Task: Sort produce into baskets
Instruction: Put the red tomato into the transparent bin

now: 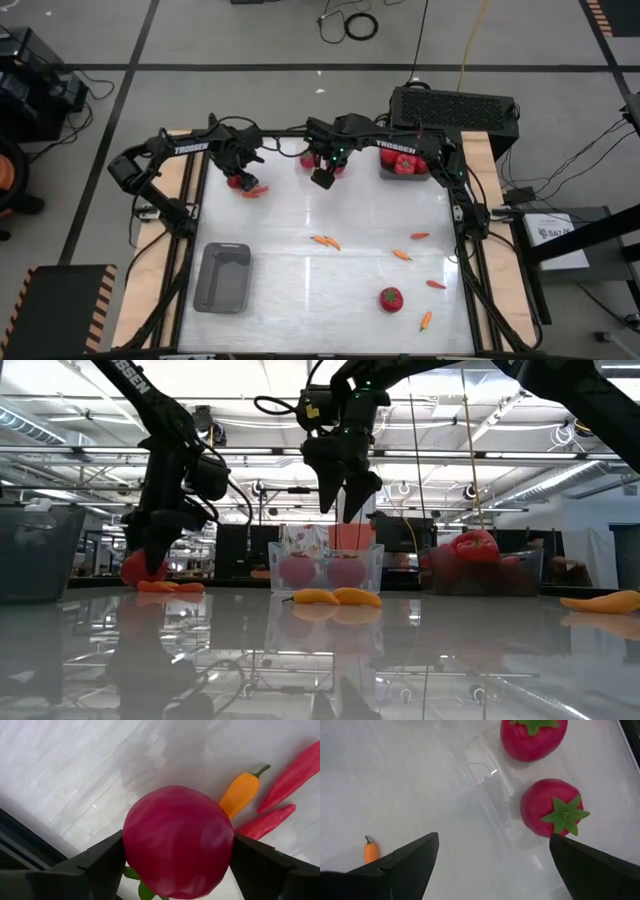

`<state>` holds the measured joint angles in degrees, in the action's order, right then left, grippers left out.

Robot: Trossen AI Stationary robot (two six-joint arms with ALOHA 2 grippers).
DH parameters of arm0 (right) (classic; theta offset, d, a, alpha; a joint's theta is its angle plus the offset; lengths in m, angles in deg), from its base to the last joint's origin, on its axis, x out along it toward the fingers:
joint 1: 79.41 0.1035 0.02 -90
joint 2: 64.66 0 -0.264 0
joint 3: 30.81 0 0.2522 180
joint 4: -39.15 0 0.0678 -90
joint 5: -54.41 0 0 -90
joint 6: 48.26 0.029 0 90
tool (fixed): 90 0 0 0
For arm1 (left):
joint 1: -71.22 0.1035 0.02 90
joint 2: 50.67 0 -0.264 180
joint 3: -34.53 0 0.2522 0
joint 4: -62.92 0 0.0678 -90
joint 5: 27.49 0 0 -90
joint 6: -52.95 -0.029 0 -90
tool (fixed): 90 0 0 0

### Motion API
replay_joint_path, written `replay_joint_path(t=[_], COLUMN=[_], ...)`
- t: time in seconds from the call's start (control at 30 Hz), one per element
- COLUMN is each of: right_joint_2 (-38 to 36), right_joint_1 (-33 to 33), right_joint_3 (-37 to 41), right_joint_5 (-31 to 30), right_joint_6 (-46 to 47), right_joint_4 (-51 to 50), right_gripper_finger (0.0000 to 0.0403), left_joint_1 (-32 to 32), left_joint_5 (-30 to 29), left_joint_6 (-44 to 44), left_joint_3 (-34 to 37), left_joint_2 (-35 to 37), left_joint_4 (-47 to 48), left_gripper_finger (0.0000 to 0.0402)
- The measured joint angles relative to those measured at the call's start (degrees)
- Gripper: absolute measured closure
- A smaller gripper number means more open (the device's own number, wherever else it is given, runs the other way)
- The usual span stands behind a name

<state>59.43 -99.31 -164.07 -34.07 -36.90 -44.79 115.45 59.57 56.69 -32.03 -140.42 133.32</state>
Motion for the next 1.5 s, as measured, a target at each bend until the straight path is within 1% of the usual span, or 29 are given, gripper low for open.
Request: replay_joint_path(t=[0.1,0.23,0.33,0.5,0.63,0.8,0.87,0.9,0.97,1.03,1.27,1.5], right_joint_2=[0.00,-0.39,-1.89,-6.74,-11.37,-15.93,-17.32,-18.18,-20.56,-22.26,-29.84,-37.18], right_joint_1=[0.00,0.00,0.00,1.08,3.13,6.58,8.37,9.30,11.43,13.94,23.01,29.45], right_joint_3=[0.00,0.03,0.04,0.04,0.04,0.04,0.06,0.55,2.11,3.56,14.71,27.10], right_joint_5=[0.00,0.02,-0.46,-7.93,-12.47,-17.86,-19.76,-19.78,-18.10,-17.74,-17.79,-16.46], right_joint_6=[0.00,0.92,3.10,9.32,16.01,25.86,30.09,31.52,34.23,37.86,49.51,61.43], right_joint_4=[-0.14,-1.68,-1.98,-4.86,-9.60,-17.44,-20.26,-19.84,-19.74,-19.86,-19.91,-19.88], right_gripper_finger=[0.0030,0.0030,0.0030,0.0030,0.0030,0.0030,0.0030,0.0030,0.0030,0.0030,0.0030,0.0030], left_joint_1=[0.00,0.00,0.00,-1.62,-5.02,-12.30,-15.08,-16.17,-17.89,-18.77,-20.76,-21.11], left_joint_5=[-0.02,-0.04,-0.22,-0.19,1.50,2.85,3.18,3.32,3.37,3.37,4.31,4.35], left_joint_6=[0.21,0.22,0.19,0.25,0.33,0.19,-0.10,-0.52,-1.49,-1.65,-2.75,-2.58], left_joint_3=[0.00,-0.17,-1.62,-4.75,-8.62,-12.63,-13.98,-14.72,-16.45,-18.86,-27.28,-34.44], left_joint_2=[0.04,1.35,3.49,8.09,10.39,10.30,9.06,8.21,5.86,2.77,-8.50,-18.20], left_joint_4=[0.50,2.04,2.36,2.58,1.87,-6.17,-11.02,-12.88,-14.78,-16.33,-16.50,-15.83], left_gripper_finger=[0.0107,0.0109,0.0109,0.0110,0.0110,0.0110,0.0110,0.0110,0.0110,0.0110,0.0110,0.0111])
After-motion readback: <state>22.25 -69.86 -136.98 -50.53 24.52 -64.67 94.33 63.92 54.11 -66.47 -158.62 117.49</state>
